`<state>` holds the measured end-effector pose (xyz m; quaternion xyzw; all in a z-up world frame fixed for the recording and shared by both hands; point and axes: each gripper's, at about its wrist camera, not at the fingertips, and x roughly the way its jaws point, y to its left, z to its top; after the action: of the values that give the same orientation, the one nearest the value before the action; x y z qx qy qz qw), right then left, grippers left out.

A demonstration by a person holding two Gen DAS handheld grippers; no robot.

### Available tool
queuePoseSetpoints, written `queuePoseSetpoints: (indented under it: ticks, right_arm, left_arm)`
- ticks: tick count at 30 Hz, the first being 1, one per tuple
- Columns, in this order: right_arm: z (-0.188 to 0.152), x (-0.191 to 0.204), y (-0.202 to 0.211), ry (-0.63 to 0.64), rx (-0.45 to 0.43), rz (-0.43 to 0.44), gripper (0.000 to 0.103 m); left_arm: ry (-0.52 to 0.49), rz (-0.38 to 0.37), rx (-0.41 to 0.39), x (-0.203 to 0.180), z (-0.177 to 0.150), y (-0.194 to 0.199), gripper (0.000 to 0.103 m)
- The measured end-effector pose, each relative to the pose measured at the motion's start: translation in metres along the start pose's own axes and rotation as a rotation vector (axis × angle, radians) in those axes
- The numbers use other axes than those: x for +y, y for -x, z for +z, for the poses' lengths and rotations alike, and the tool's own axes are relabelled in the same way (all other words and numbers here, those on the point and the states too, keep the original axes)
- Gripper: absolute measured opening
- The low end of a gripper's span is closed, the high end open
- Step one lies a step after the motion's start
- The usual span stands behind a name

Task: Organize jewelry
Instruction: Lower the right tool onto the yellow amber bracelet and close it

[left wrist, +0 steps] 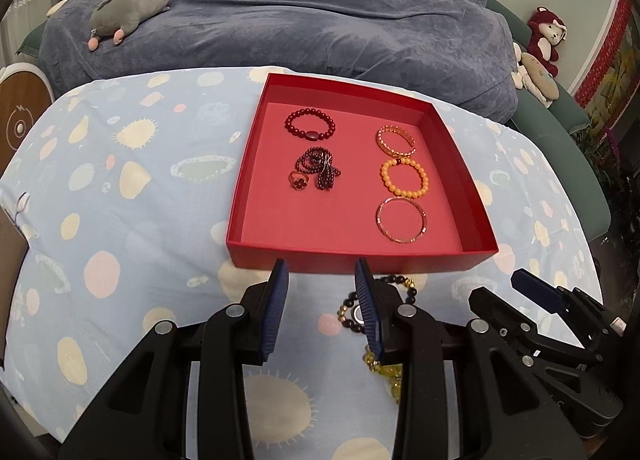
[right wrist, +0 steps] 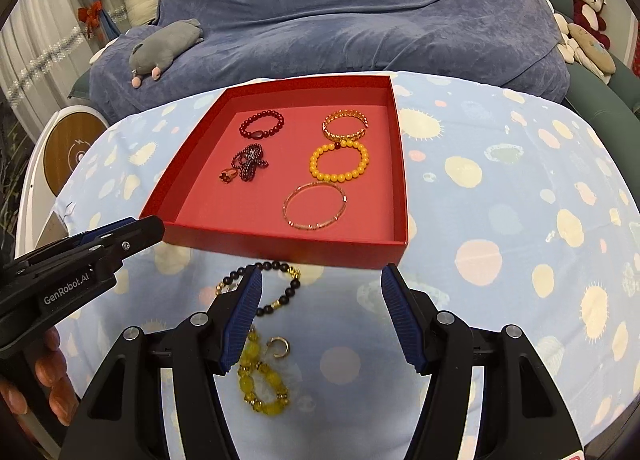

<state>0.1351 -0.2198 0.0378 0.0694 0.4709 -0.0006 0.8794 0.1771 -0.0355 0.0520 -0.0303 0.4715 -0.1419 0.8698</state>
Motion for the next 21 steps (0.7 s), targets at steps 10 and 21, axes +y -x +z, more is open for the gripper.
queuePoseSetpoints:
  ticks: [10, 21]
  right_arm:
    - [-0.050, 0.007, 0.006, 0.012, 0.072, 0.010, 0.060]
    - [-0.073, 0.032, -0.004, 0.056, 0.115, 0.042, 0.060]
  left_arm:
    - [0.011, 0.013, 0.035, 0.003, -0.038, 0.014, 0.033]
    - [0.031, 0.025, 0.064, 0.012, -0.061, 0.018, 0.033]
